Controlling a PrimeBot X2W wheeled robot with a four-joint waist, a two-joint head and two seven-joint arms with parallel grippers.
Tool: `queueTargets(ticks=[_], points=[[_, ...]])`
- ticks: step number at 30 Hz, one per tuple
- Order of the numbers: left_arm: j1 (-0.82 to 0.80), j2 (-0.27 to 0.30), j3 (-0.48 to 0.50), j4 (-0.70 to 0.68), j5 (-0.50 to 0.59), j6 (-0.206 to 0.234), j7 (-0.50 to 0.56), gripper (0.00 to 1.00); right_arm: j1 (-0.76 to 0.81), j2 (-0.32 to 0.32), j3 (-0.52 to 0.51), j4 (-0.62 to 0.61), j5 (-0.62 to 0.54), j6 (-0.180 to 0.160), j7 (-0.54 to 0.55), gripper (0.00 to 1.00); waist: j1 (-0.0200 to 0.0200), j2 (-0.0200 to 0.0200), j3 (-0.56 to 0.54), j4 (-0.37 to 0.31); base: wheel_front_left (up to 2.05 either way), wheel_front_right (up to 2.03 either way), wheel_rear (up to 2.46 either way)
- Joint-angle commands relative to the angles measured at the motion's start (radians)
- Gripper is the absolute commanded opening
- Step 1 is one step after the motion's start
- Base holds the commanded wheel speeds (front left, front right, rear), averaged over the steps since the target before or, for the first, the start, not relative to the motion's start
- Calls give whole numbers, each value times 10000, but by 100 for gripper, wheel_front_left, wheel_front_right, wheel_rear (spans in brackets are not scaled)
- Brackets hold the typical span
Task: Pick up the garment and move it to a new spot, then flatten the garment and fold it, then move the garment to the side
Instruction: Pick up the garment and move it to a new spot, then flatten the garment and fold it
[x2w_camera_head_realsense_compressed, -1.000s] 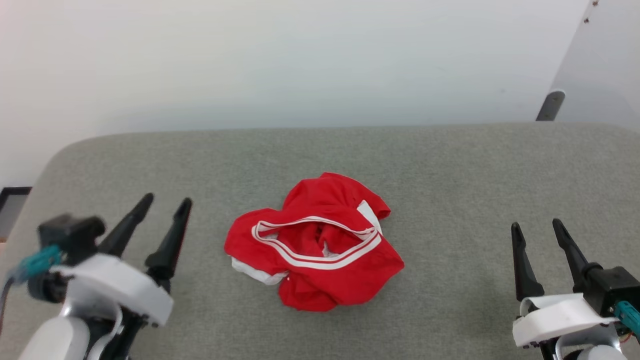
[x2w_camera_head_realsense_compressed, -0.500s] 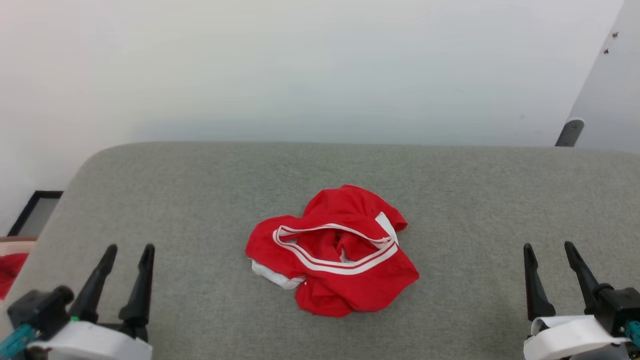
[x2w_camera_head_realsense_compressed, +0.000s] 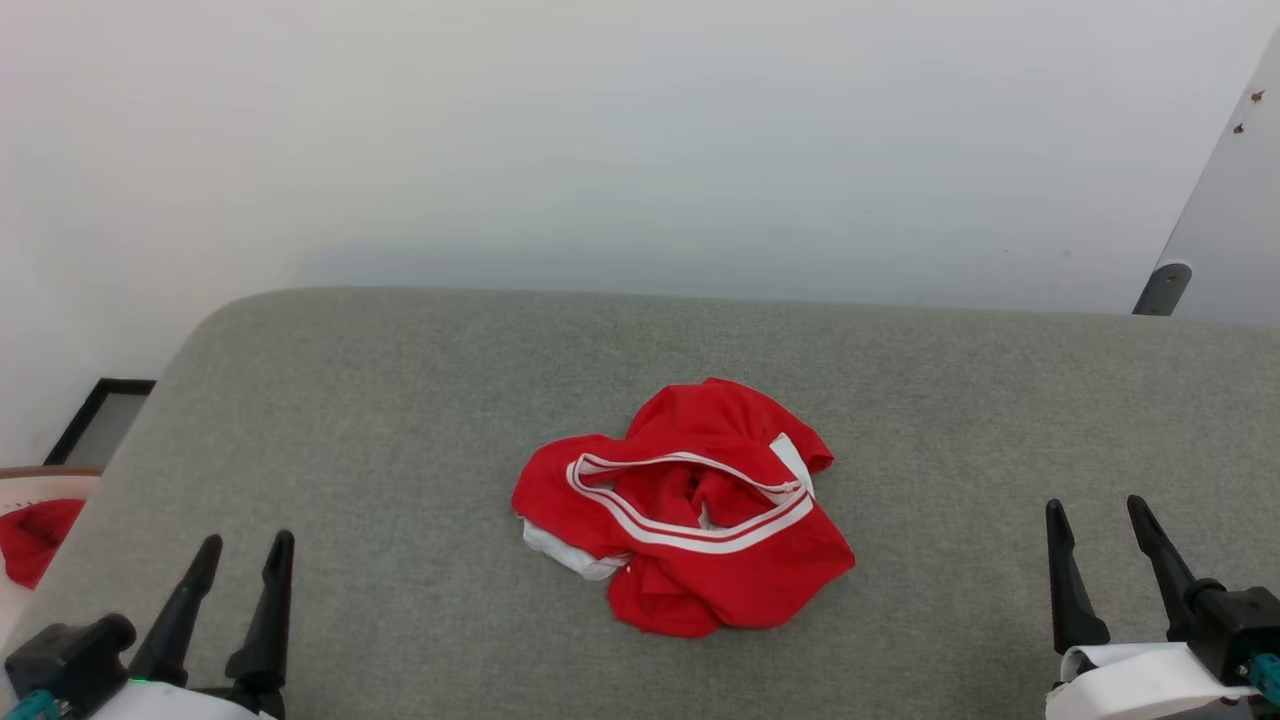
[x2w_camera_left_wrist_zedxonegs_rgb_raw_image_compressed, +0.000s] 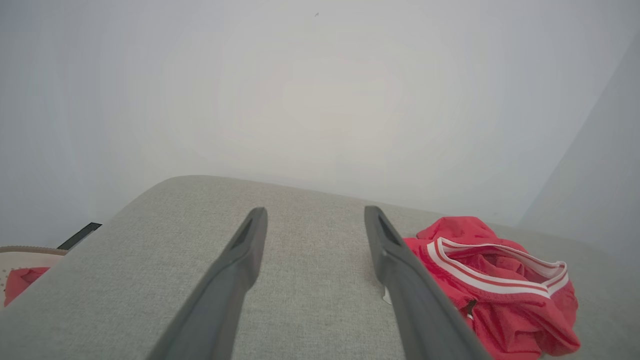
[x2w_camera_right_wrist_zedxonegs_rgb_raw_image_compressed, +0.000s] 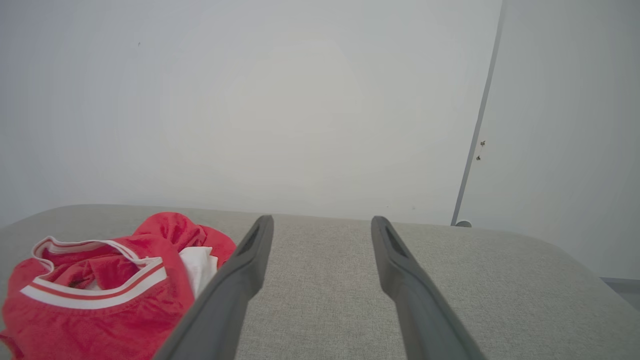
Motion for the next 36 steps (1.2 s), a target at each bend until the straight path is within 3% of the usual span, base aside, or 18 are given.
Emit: queueTargets(ticks=[1, 15, 23, 29, 36], points=[[66, -20, 30, 9, -52, -74, -42, 100, 135, 32, 20, -18, 64, -3, -2, 100, 0, -1, 11, 17, 0, 0, 0], [-73, 132, -62, -103, -330, -144, 52, 100, -3, 4, 180, -67, 154, -3, 27, 100, 0, -1, 271, -32, 0, 0, 0], [-632, 427, -287, -367, -865, -162, 1146, 100, -264, -1, 327, -59, 162, -3, 37, 100, 0, -1, 564, -210, 0, 0, 0], [-1609, 598, -526, -681, -1766, 125, 3195, 100, -543, -22, 453, -51, 205, -3, 6, 100, 0, -1, 939, -461, 0, 0, 0], [-3024, 876, -1046, -765, -2904, 763, 6410, 100, -963, -1, 519, -69, 286, -3, -89, 100, 0, -1, 1603, -815, 0, 0, 0]])
